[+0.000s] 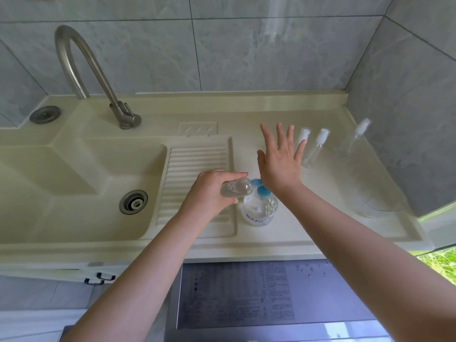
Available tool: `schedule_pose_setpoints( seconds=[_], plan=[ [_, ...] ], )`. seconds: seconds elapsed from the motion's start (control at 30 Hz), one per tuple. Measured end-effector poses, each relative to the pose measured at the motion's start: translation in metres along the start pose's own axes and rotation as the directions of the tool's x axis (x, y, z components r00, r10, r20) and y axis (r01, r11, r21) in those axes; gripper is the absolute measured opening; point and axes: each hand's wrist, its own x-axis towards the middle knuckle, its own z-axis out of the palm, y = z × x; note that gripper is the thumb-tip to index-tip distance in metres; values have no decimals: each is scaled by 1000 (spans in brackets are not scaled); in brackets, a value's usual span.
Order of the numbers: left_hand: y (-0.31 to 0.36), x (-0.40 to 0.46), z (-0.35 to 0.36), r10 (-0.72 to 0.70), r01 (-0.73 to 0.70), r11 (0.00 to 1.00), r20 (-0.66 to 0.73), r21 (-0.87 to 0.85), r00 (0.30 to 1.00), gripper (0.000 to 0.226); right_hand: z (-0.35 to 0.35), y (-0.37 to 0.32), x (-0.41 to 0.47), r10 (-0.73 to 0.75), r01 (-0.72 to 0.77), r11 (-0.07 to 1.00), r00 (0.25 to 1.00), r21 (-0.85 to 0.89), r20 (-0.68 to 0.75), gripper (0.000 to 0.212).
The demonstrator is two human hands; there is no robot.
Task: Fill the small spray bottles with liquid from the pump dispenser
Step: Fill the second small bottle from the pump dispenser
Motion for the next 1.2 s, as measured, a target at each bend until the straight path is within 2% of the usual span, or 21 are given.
schedule_pose_setpoints(
  seconds=[0.13, 0.3, 0.53, 0.77, 1.0, 1.2],
  plan=[
    [0, 1, 2, -24, 24, 1000, 6, 6, 1000, 69, 4, 1, -2, 3, -2, 1000, 1000, -25, 9, 63],
    [1, 0, 3, -22, 22, 1000, -14, -7, 1000, 80, -4, 1, 1, -10, 10, 1000, 1000, 11, -23, 64],
    [1, -1, 4, -22, 21, 1000, -58, -19, 998, 57, 2, -2, -1, -21, 19, 998, 999, -53, -34, 67],
    [0, -1, 4, -16, 15, 1000, -57, -25, 998, 54, -7, -2, 3, -55, 50, 998, 991, -48, -120, 72],
    [0, -1, 5, -6, 6, 1000, -55, -4, 998, 55, 8, 0, -4, -32, 25, 996, 996, -89, -79, 70],
    [1, 0, 4, 1, -1, 1000, -55, -13, 999, 57, -7, -1, 1, -69, 59, 995, 990, -83, -126, 71]
  ],
)
